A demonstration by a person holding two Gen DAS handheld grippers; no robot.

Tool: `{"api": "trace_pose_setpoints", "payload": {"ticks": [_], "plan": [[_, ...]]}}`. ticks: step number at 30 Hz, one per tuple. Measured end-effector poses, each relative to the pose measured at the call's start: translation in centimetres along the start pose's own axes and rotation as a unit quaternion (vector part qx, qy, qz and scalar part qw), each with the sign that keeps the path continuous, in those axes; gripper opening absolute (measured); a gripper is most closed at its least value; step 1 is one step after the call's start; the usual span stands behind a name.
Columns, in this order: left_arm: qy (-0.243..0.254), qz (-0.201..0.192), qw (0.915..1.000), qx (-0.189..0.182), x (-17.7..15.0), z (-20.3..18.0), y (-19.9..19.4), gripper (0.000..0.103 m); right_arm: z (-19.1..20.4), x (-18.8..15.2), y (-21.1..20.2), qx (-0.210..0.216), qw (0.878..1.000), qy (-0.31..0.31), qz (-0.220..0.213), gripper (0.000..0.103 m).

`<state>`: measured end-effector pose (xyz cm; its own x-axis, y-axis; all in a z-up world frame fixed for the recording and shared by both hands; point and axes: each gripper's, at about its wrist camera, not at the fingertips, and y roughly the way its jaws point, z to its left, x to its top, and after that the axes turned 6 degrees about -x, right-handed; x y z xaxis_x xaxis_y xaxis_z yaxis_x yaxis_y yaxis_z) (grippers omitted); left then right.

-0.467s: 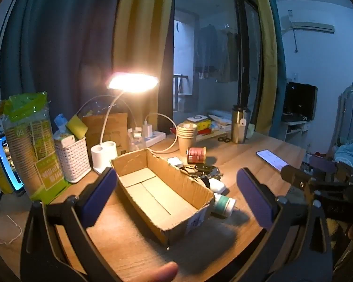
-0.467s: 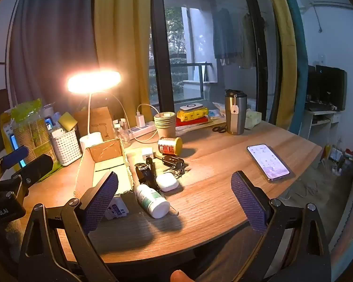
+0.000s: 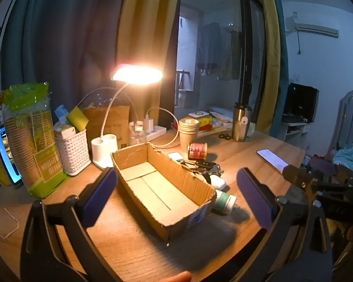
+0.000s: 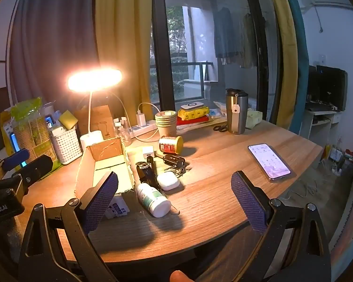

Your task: Organize rigid objects

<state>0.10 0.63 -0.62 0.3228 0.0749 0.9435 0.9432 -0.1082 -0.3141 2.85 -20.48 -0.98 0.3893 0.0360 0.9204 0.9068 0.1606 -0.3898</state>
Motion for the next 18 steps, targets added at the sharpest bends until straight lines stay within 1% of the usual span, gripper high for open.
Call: {"api": "trace_pose_setpoints", "payload": {"ticks": [9, 18], "plan": [[0.003, 0.000, 1.0000, 0.004, -0.03, -0.07, -0.10, 0.103, 0.22, -0.47, 0.01, 0.000, 1.000, -0.002, 0.002, 0.099], [0.003, 0.002, 1.0000, 0.005, -0.05, 0.11, -0.10, 0.103, 0.36, -0.24, 0.15, -0.001, 1.000, -0.003, 0.003, 0.099]]}}
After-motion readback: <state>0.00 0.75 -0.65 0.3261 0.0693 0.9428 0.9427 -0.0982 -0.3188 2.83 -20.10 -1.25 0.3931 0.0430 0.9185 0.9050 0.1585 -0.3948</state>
